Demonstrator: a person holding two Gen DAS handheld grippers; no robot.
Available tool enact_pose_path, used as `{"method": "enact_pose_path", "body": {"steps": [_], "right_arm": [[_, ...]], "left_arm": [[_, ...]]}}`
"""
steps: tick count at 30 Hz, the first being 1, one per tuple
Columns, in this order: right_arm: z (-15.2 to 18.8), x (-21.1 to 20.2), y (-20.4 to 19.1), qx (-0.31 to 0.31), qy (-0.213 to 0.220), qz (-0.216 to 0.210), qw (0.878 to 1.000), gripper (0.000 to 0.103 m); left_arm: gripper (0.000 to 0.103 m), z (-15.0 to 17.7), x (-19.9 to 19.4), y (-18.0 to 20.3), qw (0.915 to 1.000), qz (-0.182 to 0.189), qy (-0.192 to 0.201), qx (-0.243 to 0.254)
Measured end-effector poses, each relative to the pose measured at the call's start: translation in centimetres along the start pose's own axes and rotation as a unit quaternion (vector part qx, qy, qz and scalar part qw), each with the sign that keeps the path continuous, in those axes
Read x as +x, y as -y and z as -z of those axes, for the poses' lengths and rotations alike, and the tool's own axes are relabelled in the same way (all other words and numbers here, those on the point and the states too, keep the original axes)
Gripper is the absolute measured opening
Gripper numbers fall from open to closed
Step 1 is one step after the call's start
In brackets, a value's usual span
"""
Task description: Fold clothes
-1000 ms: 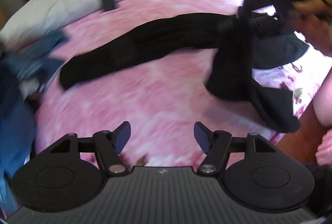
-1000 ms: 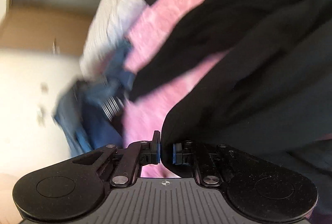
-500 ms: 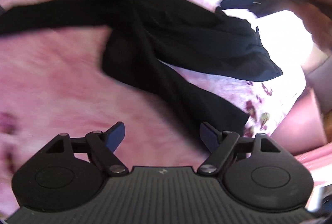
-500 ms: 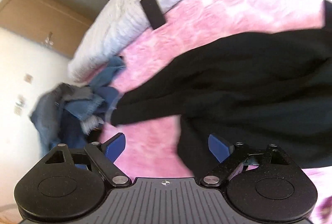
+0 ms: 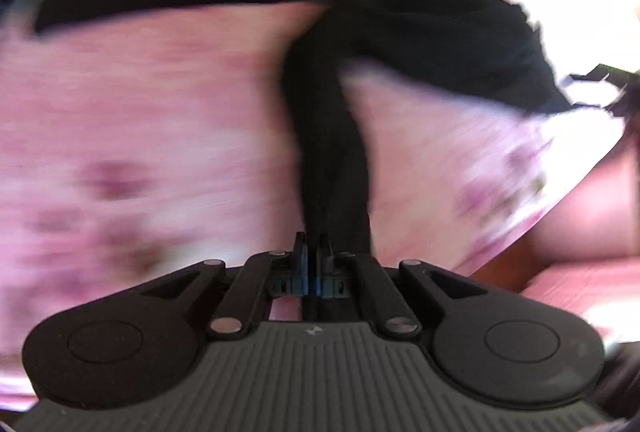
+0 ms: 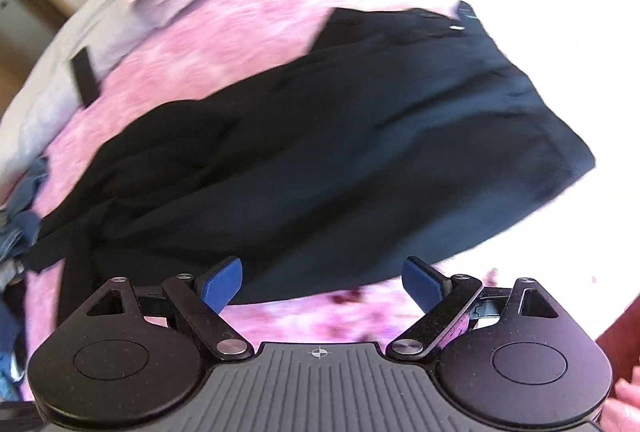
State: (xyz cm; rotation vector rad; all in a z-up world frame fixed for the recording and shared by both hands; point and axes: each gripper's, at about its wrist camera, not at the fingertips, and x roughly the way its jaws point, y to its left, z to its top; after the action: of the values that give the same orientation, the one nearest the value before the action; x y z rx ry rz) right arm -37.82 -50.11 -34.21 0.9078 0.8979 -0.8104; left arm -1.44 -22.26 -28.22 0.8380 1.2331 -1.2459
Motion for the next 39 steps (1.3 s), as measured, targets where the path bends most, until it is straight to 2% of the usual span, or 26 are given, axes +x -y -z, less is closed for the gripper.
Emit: {"method": "enact_pose_path", "body": {"steps": [2,3,5,6,7,8,9,10,11,12,14,16,18,21,23,26,27,28,29,31,32,33,34,35,37,39], "right_arm": [[0.4,-1.1,1.4,-0.002,0.007,0.009,1.0,0.09],[0.6,-1.6,2.1,-0.003,0.011,0.014,1.0,0.09],[1.1,-2.8,3.7,-0.002,0.013,0.027,1.0,0.09],[1.3,-3.1,4.4,0.001,0.013,0.033,0.999,0.09],[1.4,-3.2,4.8,0.01,0.013,0.036,0.999,0.09],[1.6,-3.4,5.3,0.021,0.016,0.038,0.999,0.09],[1.7,-3.6,5.9,0.03,0.019,0.041,0.999,0.09],[1.7,-3.9,6.6,0.036,0.024,0.047,0.998,0.09],[1.8,-4.2,7.4,0.043,0.03,0.052,0.997,0.09],[1.7,-4.5,8.2,0.049,0.035,0.058,0.997,0.09],[1.4,-4.9,10.3,0.059,0.044,0.071,0.995,0.09],[0.8,-4.4,12.8,0.073,0.055,0.079,0.993,0.09],[0.0,-3.4,15.6,0.092,0.066,0.079,0.99,0.09],[-1.0,-1.0,20.0,0.142,0.076,0.06,0.985,0.089],[-1.4,0.7,22.7,0.192,0.082,0.046,0.977,0.088],[-1.9,1.6,25.8,0.275,0.109,0.01,0.955,0.084],[-2.3,1.5,26.4,0.295,0.11,0.006,0.949,0.076],[-2.7,1.3,26.8,0.3,0.108,0.006,0.948,0.038],[-3.3,1.2,27.3,0.303,0.105,-0.001,0.947,0.017],[-4.4,0.8,28.3,0.291,0.087,-0.028,0.952,0.01],[-5.0,0.3,28.6,0.279,0.078,-0.034,0.957,0.009],[-5.5,-0.6,28.6,0.259,0.073,-0.032,0.963,0.009],[-6.1,-1.5,28.6,0.239,0.068,-0.031,0.968,0.008],[-6.4,-2.6,28.7,0.223,0.064,-0.03,0.972,0.008],[-6.4,-5.8,28.7,0.201,0.065,-0.021,0.977,0.008],[-6.1,-8.8,28.6,0.162,0.067,0.019,0.984,0.008]], "left_arm": [[0.002,0.1,-2.7,-3.4,0.9951,-0.083,-0.018,0.05],[0.005,-0.2,-3.5,-4.5,0.9881,-0.129,-0.022,0.081],[0.015,-1.1,-3.9,-5.7,0.9684,-0.212,-0.02,0.13],[0.026,-1.6,-3.4,-5.7,0.9555,-0.253,-0.019,0.15],[0.031,-2.2,-2.6,-5.4,0.9405,-0.294,-0.02,0.169],[0.034,-2.7,-1.8,-4.8,0.9273,-0.325,-0.019,0.185],[0.037,-3.0,-1.3,-4.2,0.9219,-0.332,-0.014,0.199],[0.037,-3.3,-0.9,-3.5,0.9207,-0.329,-0.007,0.21],[0.037,-3.7,-0.4,-2.4,0.9231,-0.316,0.002,0.219],[0.039,-4.0,0.2,-0.9,0.928,-0.294,0.013,0.228],[0.04,-4.6,1.6,2.7,0.9311,-0.256,0.036,0.258],[0.041,-5.2,3.1,6.4,0.93,-0.218,0.061,0.289],[0.043,-5.6,4.6,10.7,0.9235,-0.174,0.092,0.329],[0.052,-6.3,7.3,17.5,0.9049,-0.109,0.129,0.391],[0.055,-6.5,9.9,21.6,0.8846,-0.087,0.137,0.437],[0.057,-6.7,13.8,27.0,0.8493,-0.075,0.147,0.502],[0.058,-6.9,15.1,28.4,0.8387,-0.079,0.147,0.518],[0.058,-7.3,16.4,29.5,0.8294,-0.088,0.146,0.532],[0.058,-7.7,17.6,30.4,0.8216,-0.101,0.143,0.542],[0.051,-8.8,19.3,31.7,0.811,-0.128,0.133,0.555],[0.041,-9.2,19.7,32.1,0.8091,-0.133,0.124,0.559],[0.012,-9.5,19.8,32.5,0.8069,-0.136,0.114,0.563],[0.004,-9.7,19.3,32.8,0.8056,-0.132,0.106,0.568],[0.004,-9.8,18.3,33.1,0.8092,-0.115,0.099,0.568],[0.001,-9.9,15.5,33.8,0.8225,-0.064,0.079,0.56],[0.0,-9.7,12.8,34.6,0.8374,0.01,0.044,0.545]]}}
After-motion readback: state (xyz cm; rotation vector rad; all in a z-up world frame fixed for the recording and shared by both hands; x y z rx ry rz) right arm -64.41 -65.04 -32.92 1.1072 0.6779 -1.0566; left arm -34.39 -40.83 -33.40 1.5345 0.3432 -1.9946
